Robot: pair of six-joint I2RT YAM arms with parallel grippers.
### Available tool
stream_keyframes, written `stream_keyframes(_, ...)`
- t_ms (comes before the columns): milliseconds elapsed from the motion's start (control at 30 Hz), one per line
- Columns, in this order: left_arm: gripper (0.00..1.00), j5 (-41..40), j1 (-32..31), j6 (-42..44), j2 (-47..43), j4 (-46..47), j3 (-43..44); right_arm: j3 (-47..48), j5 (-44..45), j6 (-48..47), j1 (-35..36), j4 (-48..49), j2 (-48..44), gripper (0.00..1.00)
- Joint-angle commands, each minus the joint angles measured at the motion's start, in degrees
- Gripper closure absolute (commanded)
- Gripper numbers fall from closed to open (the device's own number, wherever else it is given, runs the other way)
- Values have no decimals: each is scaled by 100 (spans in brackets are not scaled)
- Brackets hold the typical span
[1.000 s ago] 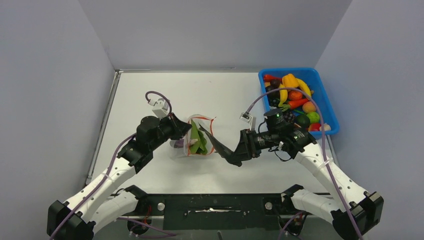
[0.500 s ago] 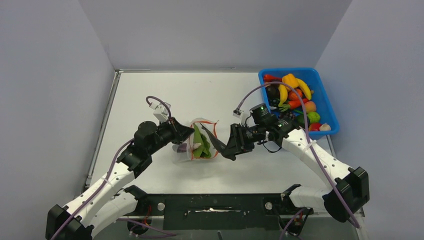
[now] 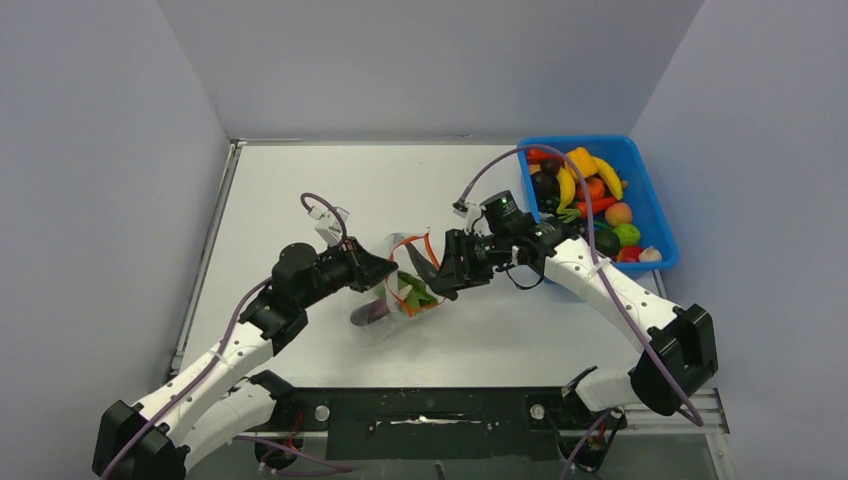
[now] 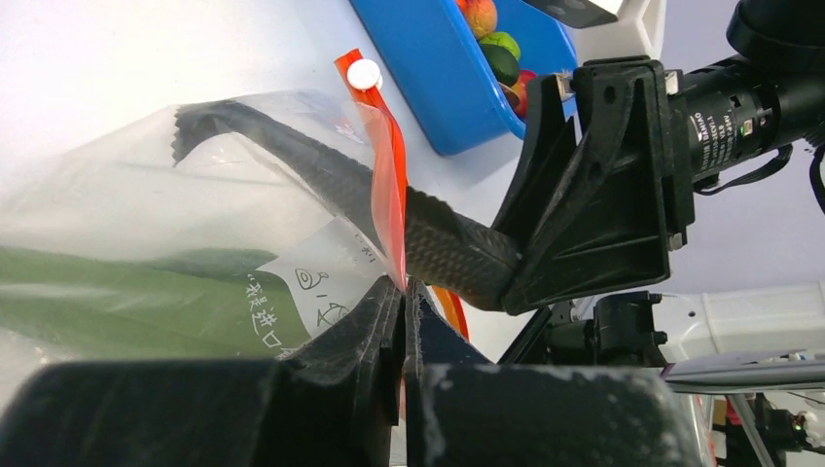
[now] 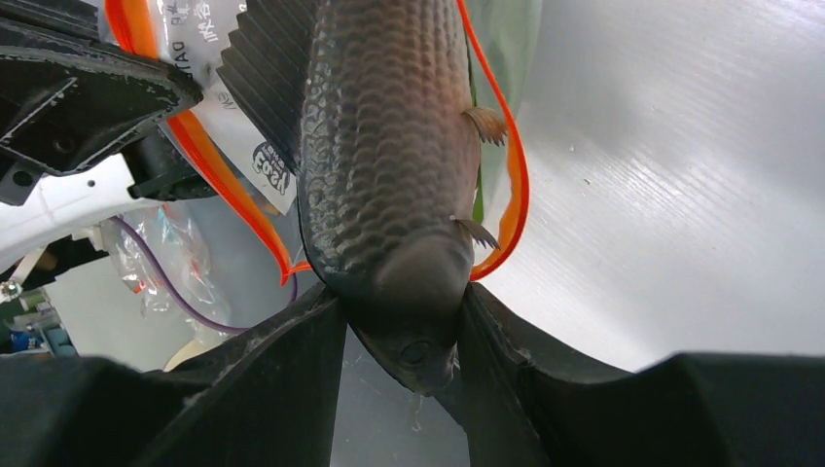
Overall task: Place the food in the zip-top bag and seal the zipper
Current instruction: Place the fake fish in the zipper food storage bag.
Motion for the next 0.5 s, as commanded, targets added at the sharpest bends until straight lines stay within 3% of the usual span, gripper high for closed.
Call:
stream_keyframes(0,100,260,-29,-48,31,646,15,309,174,178,250,441,124,75)
stream_keyframes(467,100,109,-48,416,-105,45,153,410,347,-288,533,382,873,72)
